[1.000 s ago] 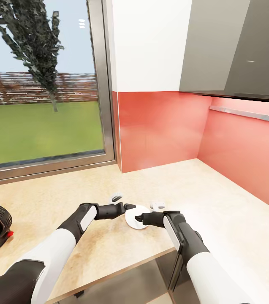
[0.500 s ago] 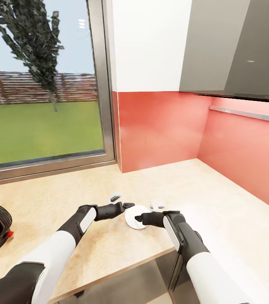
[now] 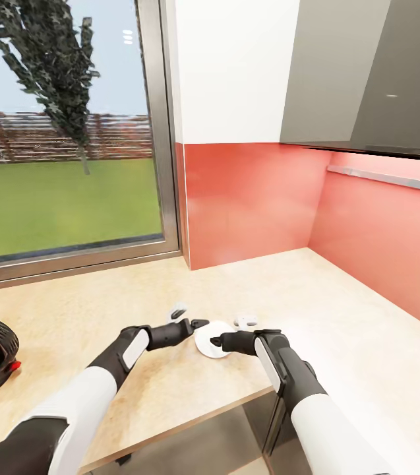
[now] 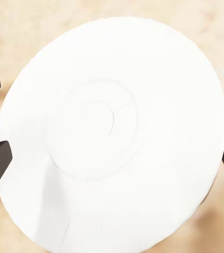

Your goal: Set up a coffee station on the kitchen countertop: keep the coffee maker on the countertop, move the bottle of coffee from the kitchen shelf to the counter next to the coffee maker, place a paper coffee filter on top of the coffee maker, put the saucer next to the coffee maker with the coffee cup on the saucer, and place the electric kettle next to the coffee maker.

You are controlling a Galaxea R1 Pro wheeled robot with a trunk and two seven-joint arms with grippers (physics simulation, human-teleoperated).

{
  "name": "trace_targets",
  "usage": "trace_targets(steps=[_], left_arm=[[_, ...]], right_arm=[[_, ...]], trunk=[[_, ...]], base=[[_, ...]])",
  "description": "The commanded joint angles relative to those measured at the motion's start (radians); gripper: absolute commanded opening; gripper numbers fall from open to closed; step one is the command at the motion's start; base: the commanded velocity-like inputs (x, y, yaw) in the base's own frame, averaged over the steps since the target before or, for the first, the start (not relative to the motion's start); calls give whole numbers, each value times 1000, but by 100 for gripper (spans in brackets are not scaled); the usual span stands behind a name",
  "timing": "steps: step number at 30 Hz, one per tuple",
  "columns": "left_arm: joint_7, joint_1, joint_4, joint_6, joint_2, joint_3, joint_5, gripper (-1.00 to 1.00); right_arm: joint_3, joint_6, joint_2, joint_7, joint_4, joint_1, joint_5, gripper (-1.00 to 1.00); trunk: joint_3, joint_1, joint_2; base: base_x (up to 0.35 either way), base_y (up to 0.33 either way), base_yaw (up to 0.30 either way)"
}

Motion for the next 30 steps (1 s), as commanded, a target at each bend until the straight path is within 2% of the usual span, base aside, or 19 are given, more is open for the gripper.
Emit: trace_targets(steps=[1, 3, 8, 27, 30], left_arm=[[3, 4, -1, 4, 0, 17, 8, 100], [5, 9, -1, 1, -2, 43, 7, 100], [6, 14, -1, 0, -3, 64, 8, 100], [6, 18, -1, 0, -9, 70, 13, 100], [6, 25, -1, -12, -9, 71, 35, 100]], right_arm=[[1, 10, 0, -4, 5, 0, -16, 100], [1, 10, 0, -3, 5, 0, -17, 100], [1, 10, 0, -3, 5, 3, -17, 100], [1, 10, 0, -3, 5, 6, -17, 100], [1, 10, 0, -3, 5, 6, -17, 100]], trunk=[[-2, 0, -1], [-2, 0, -1], [-2, 0, -1], [-2, 0, -1], [-2, 0, -1]], base=[[0, 0, 0], [0, 0, 0], [0, 0, 0], [0, 0, 0], [0, 0, 0]])
